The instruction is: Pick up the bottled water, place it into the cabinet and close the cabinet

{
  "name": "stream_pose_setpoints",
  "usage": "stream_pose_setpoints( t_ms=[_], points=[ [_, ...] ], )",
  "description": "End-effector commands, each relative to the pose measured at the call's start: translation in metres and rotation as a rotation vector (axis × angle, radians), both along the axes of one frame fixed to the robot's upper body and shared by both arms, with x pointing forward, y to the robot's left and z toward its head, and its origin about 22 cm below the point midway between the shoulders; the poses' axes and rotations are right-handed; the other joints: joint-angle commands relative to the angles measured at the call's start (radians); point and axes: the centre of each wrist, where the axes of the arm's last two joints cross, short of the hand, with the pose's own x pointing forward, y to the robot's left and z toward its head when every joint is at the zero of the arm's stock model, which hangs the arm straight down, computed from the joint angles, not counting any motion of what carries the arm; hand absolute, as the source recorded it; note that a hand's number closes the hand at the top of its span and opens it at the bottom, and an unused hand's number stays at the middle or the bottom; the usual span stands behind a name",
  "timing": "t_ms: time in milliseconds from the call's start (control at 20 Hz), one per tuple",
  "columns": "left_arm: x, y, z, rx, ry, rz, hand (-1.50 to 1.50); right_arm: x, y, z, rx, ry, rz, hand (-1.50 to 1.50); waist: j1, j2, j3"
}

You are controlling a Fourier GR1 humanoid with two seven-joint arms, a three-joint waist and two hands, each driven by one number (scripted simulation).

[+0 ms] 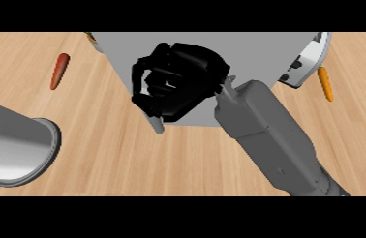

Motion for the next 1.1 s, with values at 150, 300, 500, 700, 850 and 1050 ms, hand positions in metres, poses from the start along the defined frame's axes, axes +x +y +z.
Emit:
stream_pose_setpoints(
  t_ms=[150,300,500,700,850,1050],
  points=[
    [0.002,0.009,-0.003,-0.014,-0.005,-0.03,-1.5,0.035,-0.029,0.004,0.029,-0.115,-0.152,1.5,-0.008,0.011,0.004],
    [0.003,-0.009,-0.009,-0.017,-0.013,-0.042,-1.5,0.043,-0.022,0.012,0.033,-0.145,-0.198,1.5,0.006,0.014,0.004],
    [0.009,0.003,0.003,-0.025,-0.022,-0.028,-1.5,0.04,-0.014,0.04,0.082,-0.226,-0.244,-1.5,0.001,0.013,0.004],
    [0.01,-0.006,-0.004,-0.016,-0.014,-0.039,-1.5,0.041,-0.013,0.051,0.067,-0.279,-0.297,-1.5,0.001,0.014,0.003],
    [0.007,-0.006,-0.008,-0.01,-0.009,-0.063,-1.5,0.042,-0.015,0.054,0.071,-0.277,-0.347,-1.5,0.008,0.011,0.002],
    [0.015,-0.01,-0.005,-0.01,-0.01,-0.084,-1.5,0.043,-0.013,0.053,0.069,-0.276,-0.353,-1.5,0.004,0.015,0.003]
  ],
)
